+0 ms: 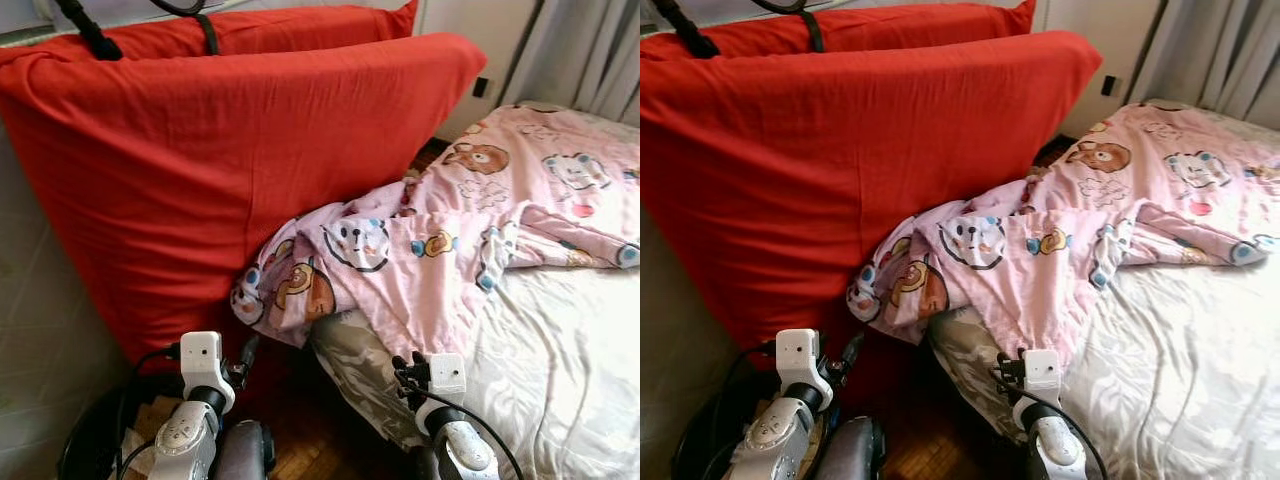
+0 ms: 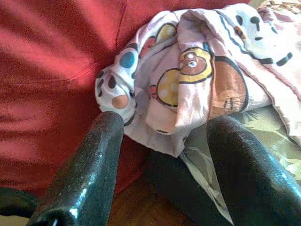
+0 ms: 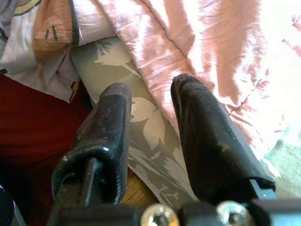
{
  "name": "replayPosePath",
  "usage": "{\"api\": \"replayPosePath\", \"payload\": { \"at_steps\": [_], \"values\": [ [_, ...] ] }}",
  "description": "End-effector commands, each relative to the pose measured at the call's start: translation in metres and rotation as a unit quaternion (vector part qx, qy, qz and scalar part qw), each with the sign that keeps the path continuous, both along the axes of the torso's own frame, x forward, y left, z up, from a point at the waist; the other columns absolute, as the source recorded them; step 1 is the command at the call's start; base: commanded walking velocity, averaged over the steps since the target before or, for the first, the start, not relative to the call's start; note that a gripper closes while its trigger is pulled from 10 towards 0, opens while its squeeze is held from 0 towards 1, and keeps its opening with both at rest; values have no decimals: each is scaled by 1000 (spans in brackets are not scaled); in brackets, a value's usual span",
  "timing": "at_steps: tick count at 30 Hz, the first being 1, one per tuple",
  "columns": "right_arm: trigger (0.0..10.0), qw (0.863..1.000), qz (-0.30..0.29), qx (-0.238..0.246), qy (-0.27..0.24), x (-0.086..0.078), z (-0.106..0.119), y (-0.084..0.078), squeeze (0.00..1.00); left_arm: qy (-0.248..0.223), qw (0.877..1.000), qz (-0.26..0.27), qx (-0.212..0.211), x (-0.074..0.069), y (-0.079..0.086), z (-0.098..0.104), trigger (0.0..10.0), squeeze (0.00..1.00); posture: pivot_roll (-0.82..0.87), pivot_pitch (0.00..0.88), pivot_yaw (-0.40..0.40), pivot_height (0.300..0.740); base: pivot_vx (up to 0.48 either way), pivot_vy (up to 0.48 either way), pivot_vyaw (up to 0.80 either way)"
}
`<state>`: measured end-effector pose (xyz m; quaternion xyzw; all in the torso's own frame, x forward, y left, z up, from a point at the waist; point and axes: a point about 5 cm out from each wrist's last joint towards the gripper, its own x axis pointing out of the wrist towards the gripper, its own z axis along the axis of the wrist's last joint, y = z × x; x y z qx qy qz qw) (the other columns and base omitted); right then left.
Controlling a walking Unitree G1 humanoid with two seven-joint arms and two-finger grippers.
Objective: Clean up the room
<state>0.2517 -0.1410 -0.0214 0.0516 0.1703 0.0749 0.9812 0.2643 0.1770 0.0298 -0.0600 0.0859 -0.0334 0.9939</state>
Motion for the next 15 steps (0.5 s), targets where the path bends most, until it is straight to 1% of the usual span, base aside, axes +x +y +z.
{"api": "replayPosePath", "payload": {
  "at_steps": [1,7,13,15],
  "values": [
    [10000,1000,-8,3,2,0,0,-1,0,1,1000,-8,3,0,-1,0,10000,0,-7,39,-10,592,255,0,0],
    [10000,1000,-13,1,1,1,1,0,0,3,1000,-11,4,1,-1,0,10000,0,-3,30,-2,592,288,0,0],
    [10000,1000,-30,-4,2,3,1,-3,0,-2,1000,-13,8,3,-2,2,10000,0,9,36,-7,592,295,0,0],
    [10000,999,-39,-6,1,3,1,-5,0,-3,1000,-11,10,3,-2,2,10000,0,11,37,-10,592,0,0,0]
  ]
}}
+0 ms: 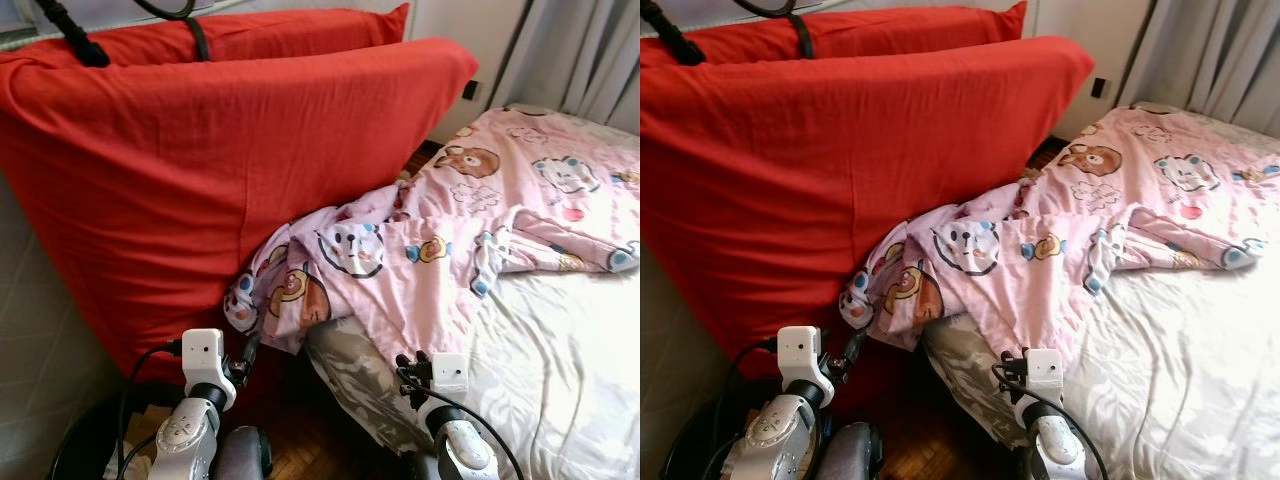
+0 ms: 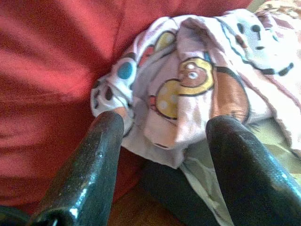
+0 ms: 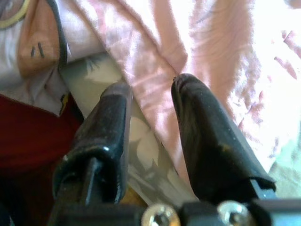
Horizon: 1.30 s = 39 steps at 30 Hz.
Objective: Clean up the room
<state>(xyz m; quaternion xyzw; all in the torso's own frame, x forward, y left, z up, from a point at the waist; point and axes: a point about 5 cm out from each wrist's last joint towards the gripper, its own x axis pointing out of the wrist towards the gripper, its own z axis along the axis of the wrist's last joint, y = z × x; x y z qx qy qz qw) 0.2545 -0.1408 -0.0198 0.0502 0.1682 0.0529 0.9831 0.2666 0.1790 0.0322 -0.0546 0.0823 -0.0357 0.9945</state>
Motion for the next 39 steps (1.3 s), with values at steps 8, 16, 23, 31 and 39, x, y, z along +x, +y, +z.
{"api": "replayPosePath", "payload": {
  "at_steps": [8,16,23,31,39],
  "values": [
    [10000,998,-54,-1,12,8,2,-16,0,0,1000,-7,3,0,-4,0,10000,0,13,48,-17,592,0,0,0],
    [10000,995,-76,-11,59,17,2,-24,0,-1,1000,-8,-2,-5,-8,0,10000,0,14,81,-23,592,0,0,0],
    [10000,993,-80,-17,90,26,4,-23,1000,-5,1000,-11,0,-8,-4,3,10000,0,34,122,-28,592,0,0,0],
    [10000,992,-64,-30,109,35,8,-16,1000,-16,1000,-17,-2,-15,-7,14,10000,0,56,201,-46,592,0,0,0],
    [10000,992,-61,-38,107,37,10,-12,1000,-14,1000,-20,3,-31,-6,20,10000,0,71,246,-53,592,0,0,0]
  ]
}}
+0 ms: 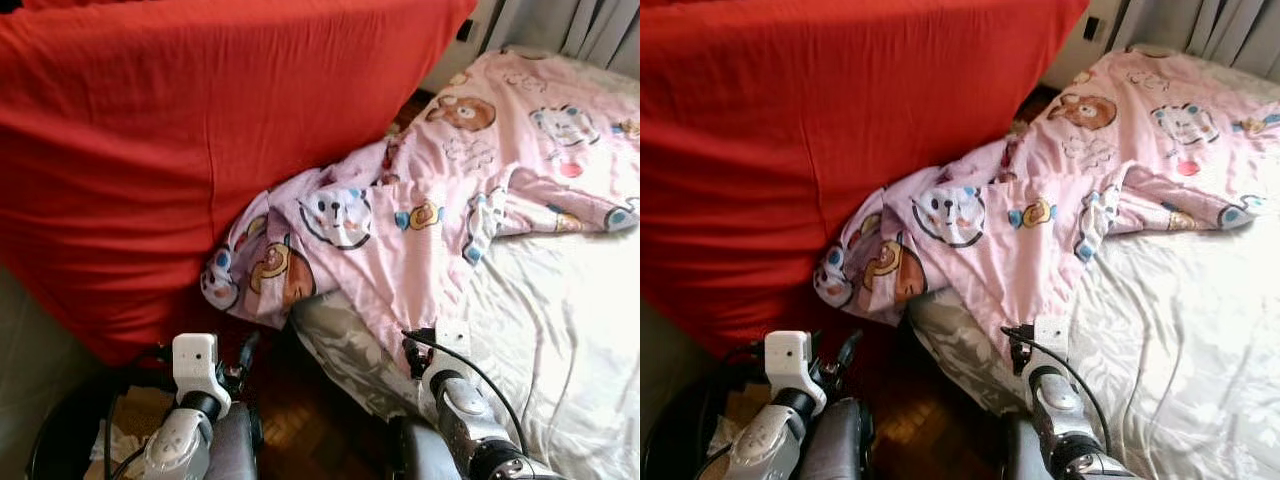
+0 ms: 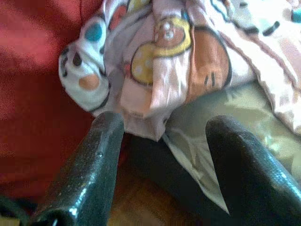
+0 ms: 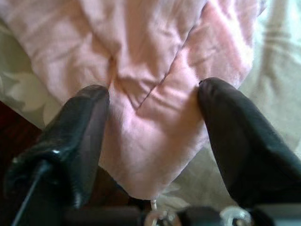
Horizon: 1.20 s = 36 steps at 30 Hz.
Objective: Clean up the room
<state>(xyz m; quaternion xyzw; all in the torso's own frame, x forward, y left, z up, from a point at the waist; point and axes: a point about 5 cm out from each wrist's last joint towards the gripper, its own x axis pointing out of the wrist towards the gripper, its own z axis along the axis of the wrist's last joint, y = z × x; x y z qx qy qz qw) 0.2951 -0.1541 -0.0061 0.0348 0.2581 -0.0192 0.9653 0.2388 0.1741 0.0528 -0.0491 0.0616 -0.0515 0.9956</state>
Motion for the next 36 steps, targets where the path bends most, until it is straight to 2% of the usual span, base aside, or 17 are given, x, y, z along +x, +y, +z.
{"api": "replayPosePath", "payload": {
  "at_steps": [1,3,4,5,16,17,18,26,36],
  "values": [
    [10000,1000,1,-7,13,-3,-3,1,1000,10,1000,-5,0,-5,-2,-1,10000,0,72,248,-53,592,0,0,0],
    [10000,1000,0,-11,14,-3,-4,2,1000,14,1000,-6,1,-8,-2,-1,10000,0,70,255,-53,592,0,0,0],
    [10000,1000,-1,-11,14,-3,-4,2,247,16,1000,-7,1,-11,-3,-1,10000,0,71,258,-53,592,0,0,0],
    [10000,1000,-2,-8,17,-5,-6,3,0,20,1000,-8,0,-15,-4,-1,10000,0,71,262,-54,592,0,0,0],
    [10000,1000,-7,-6,23,-9,-9,2,0,36,999,-9,-2,-28,-8,-1,10000,0,70,299,-57,592,0,0,0],
    [5647,1000,-10,-2,20,-9,-9,2,0,38,999,-9,-2,-29,-8,-1,10000,0,70,303,-58,592,0,0,0],
    [0,1000,-10,1,18,-8,-8,2,0,38,999,-9,-2,-29,-9,-1,10000,0,72,309,-59,592,0,0,0],
    [0,1000,19,-5,5,-9,-8,8,0,41,999,-6,0,-29,-9,1,10000,0,69,314,-67,592,0,0,0],
    [0,1000,20,-2,4,-14,-11,8,0,42,999,-3,0,-25,-9,0,10000,0,64,302,-69,592,0,0,0]
  ]
}}
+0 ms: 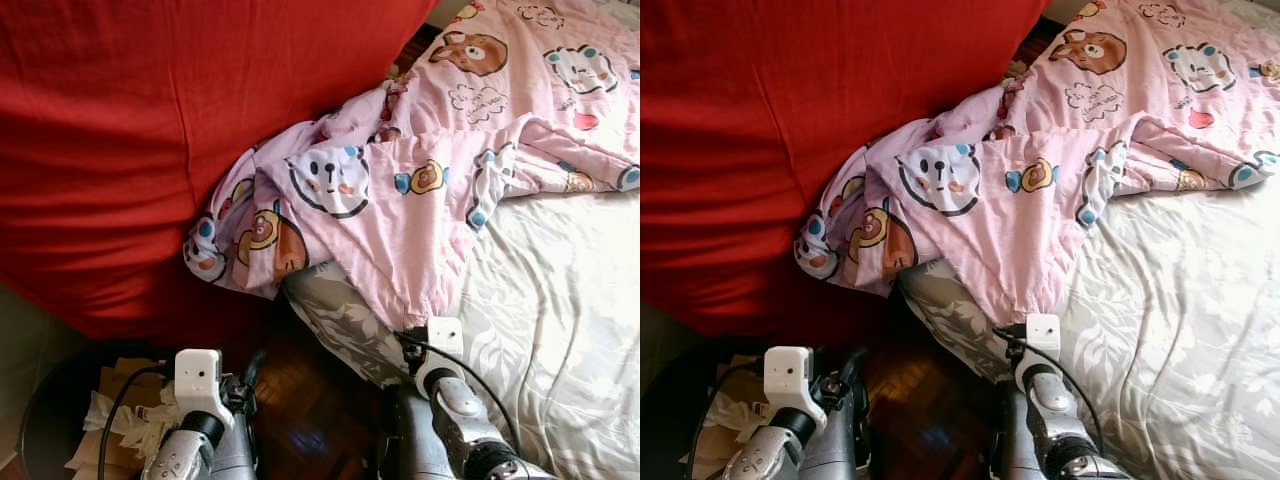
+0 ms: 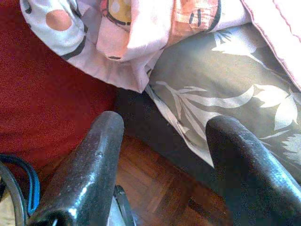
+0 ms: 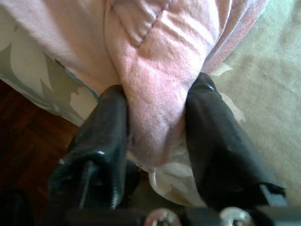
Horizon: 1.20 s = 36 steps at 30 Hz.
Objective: Clean up the room
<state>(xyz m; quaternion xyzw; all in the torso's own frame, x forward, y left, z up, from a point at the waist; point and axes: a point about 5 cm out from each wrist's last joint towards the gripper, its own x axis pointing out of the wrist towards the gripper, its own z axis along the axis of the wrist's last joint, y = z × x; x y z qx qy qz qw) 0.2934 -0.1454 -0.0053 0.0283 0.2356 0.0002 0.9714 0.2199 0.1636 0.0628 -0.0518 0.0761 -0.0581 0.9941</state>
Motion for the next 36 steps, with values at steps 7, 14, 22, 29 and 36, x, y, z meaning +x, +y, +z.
{"api": "replayPosePath", "payload": {
  "at_steps": [7,14,22,29,36],
  "values": [
    [0,1000,1,0,28,-12,-12,-1,0,27,1000,4,2,-6,1,-10,10000,0,64,302,-69,592,0,0,0],
    [0,1000,1,0,28,-12,-12,-1,0,27,1000,4,2,-6,1,-10,10000,0,64,302,-69,592,0,0,0],
    [0,1000,1,0,28,-12,-12,-1,0,27,1000,4,2,-6,1,-10,10000,0,64,302,-69,592,0,0,0],
    [0,1000,-13,13,-1,-14,-10,-11,0,39,999,16,13,14,8,-24,10000,0,3,40,-34,592,0,0,0],
    [0,997,-46,26,-60,-22,-5,-33,0,55,998,30,23,46,13,-38,10000,0,-16,0,-30,592,0,0,0]
  ]
}}
